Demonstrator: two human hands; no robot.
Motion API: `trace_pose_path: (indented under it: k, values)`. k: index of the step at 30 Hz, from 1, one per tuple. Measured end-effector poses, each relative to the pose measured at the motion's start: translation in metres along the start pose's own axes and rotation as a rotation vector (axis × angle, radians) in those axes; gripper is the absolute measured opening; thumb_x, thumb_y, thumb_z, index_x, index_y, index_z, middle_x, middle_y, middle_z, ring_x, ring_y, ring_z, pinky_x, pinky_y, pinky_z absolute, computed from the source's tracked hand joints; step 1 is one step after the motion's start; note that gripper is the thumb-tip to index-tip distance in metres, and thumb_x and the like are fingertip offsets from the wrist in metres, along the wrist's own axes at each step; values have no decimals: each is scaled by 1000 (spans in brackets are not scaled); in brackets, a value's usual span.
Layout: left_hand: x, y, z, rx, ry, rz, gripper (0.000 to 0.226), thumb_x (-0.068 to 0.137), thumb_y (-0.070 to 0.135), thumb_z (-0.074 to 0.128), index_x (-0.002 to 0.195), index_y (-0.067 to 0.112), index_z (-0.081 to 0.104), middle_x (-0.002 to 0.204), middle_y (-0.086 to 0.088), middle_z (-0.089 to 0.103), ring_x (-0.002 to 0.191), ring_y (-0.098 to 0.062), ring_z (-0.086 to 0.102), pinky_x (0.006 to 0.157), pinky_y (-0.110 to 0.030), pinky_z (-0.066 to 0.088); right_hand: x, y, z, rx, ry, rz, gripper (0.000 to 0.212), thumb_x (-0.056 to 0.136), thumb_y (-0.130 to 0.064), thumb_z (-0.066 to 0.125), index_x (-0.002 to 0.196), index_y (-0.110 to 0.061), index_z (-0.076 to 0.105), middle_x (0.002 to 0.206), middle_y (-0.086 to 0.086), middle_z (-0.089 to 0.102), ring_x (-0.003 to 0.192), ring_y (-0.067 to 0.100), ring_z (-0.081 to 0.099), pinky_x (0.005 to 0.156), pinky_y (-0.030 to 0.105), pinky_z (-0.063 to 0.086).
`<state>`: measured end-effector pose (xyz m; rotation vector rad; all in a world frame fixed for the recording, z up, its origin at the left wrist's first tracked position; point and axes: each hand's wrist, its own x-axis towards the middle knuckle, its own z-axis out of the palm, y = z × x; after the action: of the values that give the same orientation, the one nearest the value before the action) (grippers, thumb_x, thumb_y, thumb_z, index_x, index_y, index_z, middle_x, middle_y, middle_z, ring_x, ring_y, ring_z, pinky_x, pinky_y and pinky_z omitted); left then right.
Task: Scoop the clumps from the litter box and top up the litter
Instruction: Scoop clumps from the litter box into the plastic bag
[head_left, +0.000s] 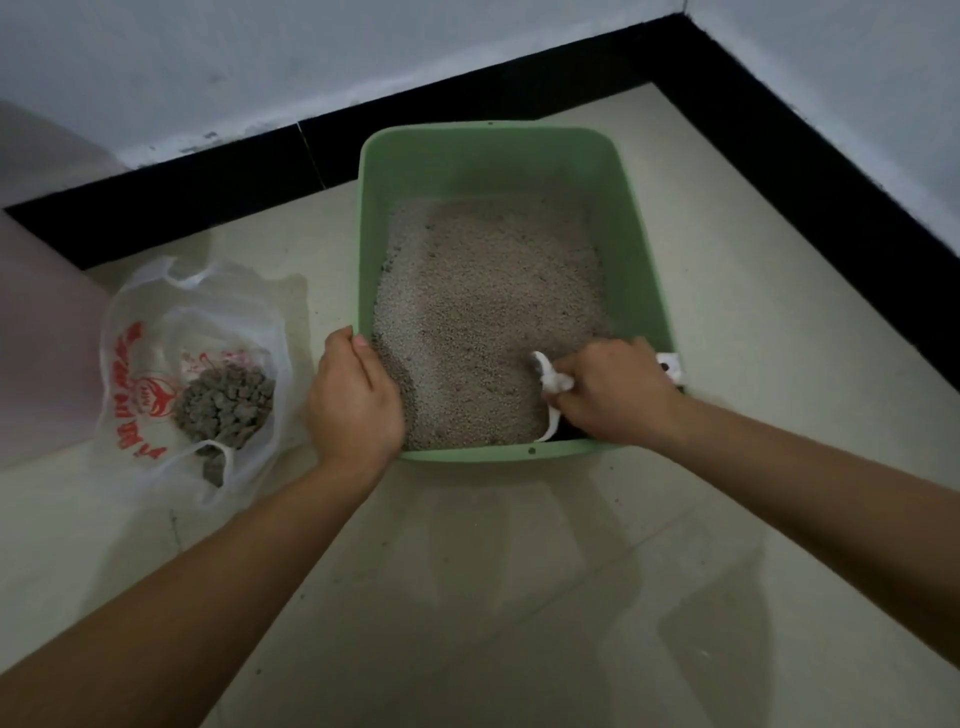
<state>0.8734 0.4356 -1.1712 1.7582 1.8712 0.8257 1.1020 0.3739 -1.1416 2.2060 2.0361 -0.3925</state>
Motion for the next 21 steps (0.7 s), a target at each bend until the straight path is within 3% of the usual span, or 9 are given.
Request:
trace_pose_path:
  k: [4,9,12,14,18,21]
  values:
    - [0,0,-2,-25,4,-13,36,105,25,30,120,3,54,104,-20,64,92,-36,59,72,-36,40,3,3,16,318,-30,-7,34,91,-40,60,74,-11,66,62,5,60,63,26,57,62,32,40]
    - [0,0,-3,-57,8,-14,37,105,26,29,122,4,54,106,-20,64,93,-38,59,73,-38,42,-1,5,11,623,-60,-17,18,90,-35,69,80,-22,76,63,9,63,50,7,45,54,29,37]
    - [-1,0,-5,-94,19,-26,40,104,30,25,119,6,54,103,-19,64,91,-37,59,74,-41,45,-3,5,10,815,-58,38,9,88,-44,69,89,-39,77,75,11,72,62,10,58,62,30,49]
    - [-1,0,-5,-123,31,-26,45,102,34,23,116,6,55,101,-19,64,89,-37,58,73,-42,46,-3,7,11,873,-39,87,18,85,-51,68,94,-38,77,84,10,75,76,20,71,75,39,59]
    - [-2,1,-5,-148,32,-45,49,99,38,21,115,6,55,102,-19,63,91,-37,57,73,-40,42,-7,8,1,963,84,104,17,91,-30,69,106,-26,77,82,-12,75,71,-1,65,66,19,49]
    - [-2,0,-6,-133,11,-69,41,104,32,25,116,6,54,103,-19,62,92,-36,57,71,-36,38,-9,10,-13,993,192,116,16,93,-23,68,107,-21,75,57,-28,61,53,-11,53,57,7,37]
